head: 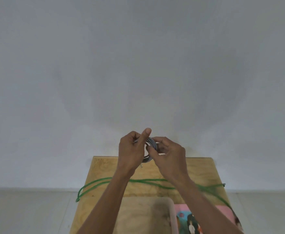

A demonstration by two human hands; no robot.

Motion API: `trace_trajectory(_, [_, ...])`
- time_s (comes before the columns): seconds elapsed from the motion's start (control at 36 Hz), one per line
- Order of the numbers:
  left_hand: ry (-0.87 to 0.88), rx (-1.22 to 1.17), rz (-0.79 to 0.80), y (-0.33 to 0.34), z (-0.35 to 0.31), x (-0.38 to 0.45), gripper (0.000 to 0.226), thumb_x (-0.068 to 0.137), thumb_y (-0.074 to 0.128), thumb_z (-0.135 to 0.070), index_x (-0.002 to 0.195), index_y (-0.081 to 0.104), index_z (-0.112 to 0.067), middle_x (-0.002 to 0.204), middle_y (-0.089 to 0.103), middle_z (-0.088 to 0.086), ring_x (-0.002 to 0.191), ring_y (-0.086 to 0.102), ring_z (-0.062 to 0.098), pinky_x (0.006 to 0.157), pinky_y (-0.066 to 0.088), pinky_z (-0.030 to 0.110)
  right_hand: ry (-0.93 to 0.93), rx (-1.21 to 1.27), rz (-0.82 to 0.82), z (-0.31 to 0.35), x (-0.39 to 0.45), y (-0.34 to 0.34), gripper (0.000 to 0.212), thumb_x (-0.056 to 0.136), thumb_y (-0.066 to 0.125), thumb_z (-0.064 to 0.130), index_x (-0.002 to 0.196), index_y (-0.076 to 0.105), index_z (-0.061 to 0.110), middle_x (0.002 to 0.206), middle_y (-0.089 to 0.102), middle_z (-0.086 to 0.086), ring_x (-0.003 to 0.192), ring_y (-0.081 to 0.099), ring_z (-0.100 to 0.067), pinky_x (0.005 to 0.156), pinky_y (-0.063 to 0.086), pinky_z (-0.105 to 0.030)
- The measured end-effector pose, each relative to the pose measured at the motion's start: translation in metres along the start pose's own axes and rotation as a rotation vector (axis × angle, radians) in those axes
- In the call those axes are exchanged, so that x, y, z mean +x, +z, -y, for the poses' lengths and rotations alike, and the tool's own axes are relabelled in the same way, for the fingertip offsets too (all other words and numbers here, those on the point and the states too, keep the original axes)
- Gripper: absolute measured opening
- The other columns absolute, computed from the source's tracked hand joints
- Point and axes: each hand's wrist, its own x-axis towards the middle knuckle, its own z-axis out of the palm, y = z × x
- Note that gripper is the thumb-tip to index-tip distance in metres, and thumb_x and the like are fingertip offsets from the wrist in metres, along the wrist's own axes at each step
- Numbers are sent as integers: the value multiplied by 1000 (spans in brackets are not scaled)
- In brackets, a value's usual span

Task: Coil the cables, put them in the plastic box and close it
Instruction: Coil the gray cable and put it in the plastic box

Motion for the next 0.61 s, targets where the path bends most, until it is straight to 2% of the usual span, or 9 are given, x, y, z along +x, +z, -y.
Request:
trace_trajectory(0.11, [-59, 17, -15, -9, 18, -5, 58, 82, 70, -62, 61, 49, -12, 49, 39, -8, 49, 37, 18, 56, 38, 39, 0, -55, -47, -8, -15, 15, 16, 83, 76, 13, 98, 77, 20, 76, 76, 11, 72, 71, -1, 73, 57, -21])
trace_trajectory(0.19, [-98, 43, 5, -18, 29, -11, 57, 83, 68, -64, 62, 51, -13, 48, 41, -9, 49, 40, 18, 57, 40, 39, -17, -112, -58, -17, -27, 29, 12, 86, 72, 12, 97, 75, 18, 75, 76, 7, 70, 71, -7, 69, 55, -27])
trace_trajectory(0.31, [-196, 56, 37, -32, 45, -18, 57, 86, 61, -66, 64, 53, -13, 48, 39, -11, 51, 40, 16, 58, 39, 37, 0, -166, -70, -31, -43, 48, 22, 90, 70, 15, 112, 73, 17, 77, 75, 2, 67, 70, -15, 68, 54, -27])
trace_trajectory(0.39, [-264, 96, 75, -42, 58, -23, 63, 90, 48, -70, 68, 53, -11, 54, 42, -4, 52, 42, 18, 58, 39, 36, 37, -141, -91, -43, -55, 61, 28, 90, 70, 15, 118, 72, 17, 82, 75, 2, 70, 69, -15, 71, 56, -27])
trace_trajectory(0.5, [-304, 65, 165, -58, 73, -31, 60, 102, 39, -56, 71, 53, -6, 60, 45, 7, 51, 40, 19, 55, 35, 33, 55, -124, -106, -57, -70, 74, 29, 87, 73, 9, 116, 74, 13, 82, 73, 10, 77, 69, -11, 69, 51, -14])
trace_trajectory(0.58, [-354, 75, 228, -72, 88, -35, 67, 102, 40, -53, 78, 67, 4, 63, 60, 7, 58, 51, 20, 59, 43, 36, 103, -102, -93, -67, -81, 80, 30, 86, 73, 7, 116, 74, 11, 84, 72, 9, 79, 69, -9, 69, 50, -11])
trace_trajectory(0.61, [-369, 87, 247, -76, 94, -35, 65, 102, 42, -53, 81, 72, 0, 65, 63, 7, 61, 56, 20, 63, 48, 38, 111, -113, -84, -70, -84, 81, 30, 87, 73, 8, 116, 74, 12, 85, 74, 7, 78, 68, -7, 68, 48, -9])
